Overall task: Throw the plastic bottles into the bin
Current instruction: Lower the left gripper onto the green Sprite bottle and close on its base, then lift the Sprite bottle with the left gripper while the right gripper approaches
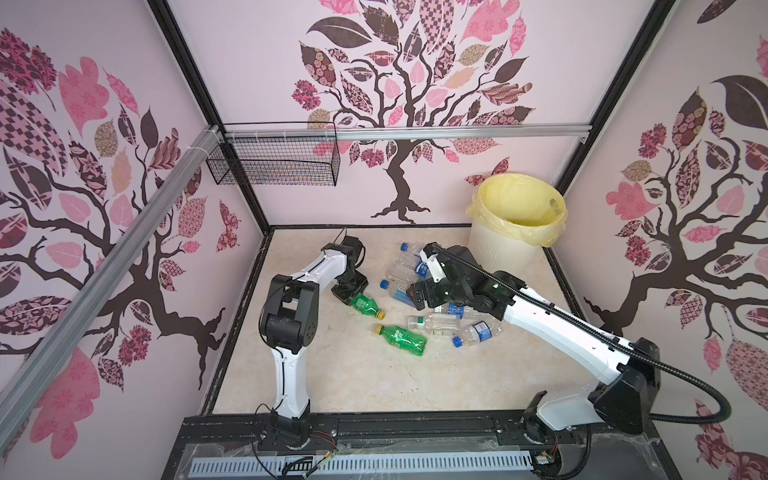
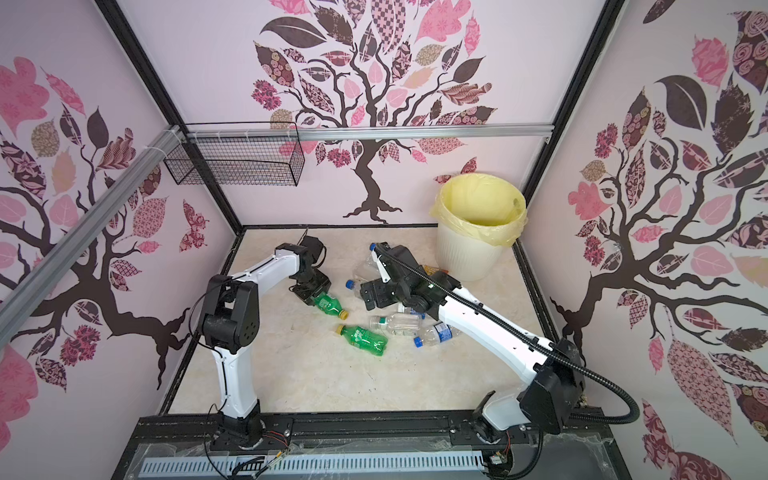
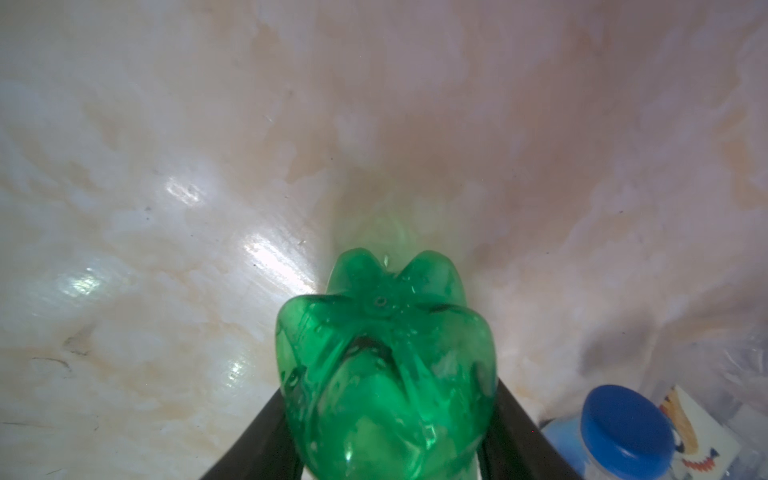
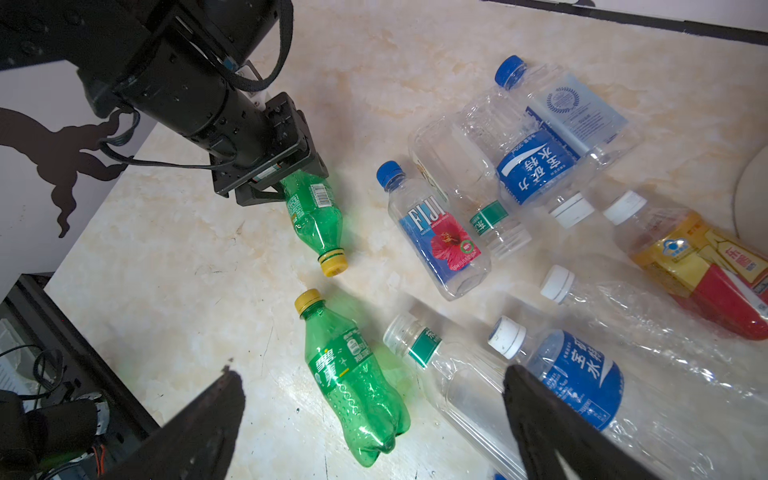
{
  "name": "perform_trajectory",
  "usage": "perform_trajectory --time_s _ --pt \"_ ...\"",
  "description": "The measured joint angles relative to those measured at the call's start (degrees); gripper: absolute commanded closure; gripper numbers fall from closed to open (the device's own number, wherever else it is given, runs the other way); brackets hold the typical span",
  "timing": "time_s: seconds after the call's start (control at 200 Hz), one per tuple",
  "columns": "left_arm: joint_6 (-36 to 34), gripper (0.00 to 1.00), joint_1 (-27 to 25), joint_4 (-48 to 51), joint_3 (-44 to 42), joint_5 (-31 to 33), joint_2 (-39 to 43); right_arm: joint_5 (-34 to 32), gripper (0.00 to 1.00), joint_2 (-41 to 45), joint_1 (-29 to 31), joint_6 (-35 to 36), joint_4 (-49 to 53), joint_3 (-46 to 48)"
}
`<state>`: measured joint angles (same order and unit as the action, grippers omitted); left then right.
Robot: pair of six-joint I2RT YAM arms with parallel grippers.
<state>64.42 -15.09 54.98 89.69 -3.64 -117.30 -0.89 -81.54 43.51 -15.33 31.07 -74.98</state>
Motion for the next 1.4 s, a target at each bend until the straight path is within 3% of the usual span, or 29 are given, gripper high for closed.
perform_trajectory --time_s 0.35,0.9,1.4 --pt "-1.8 0.52 0.5 -5.5 0.0 -2.7 0.7 -0.4 0.0 0.0 0.0 -0.5 0.0 0.0" --pt "-5.7 0.55 0.5 -8.7 0.0 -4.4 5.7 0.9 0.01 0.2 0.0 -2.5 -0.6 1.2" --pt "-7.3 0.57 0.5 -9.1 -0.1 -5.6 9.8 3.1 0.0 4.1 0.0 -2.6 -0.9 13.2"
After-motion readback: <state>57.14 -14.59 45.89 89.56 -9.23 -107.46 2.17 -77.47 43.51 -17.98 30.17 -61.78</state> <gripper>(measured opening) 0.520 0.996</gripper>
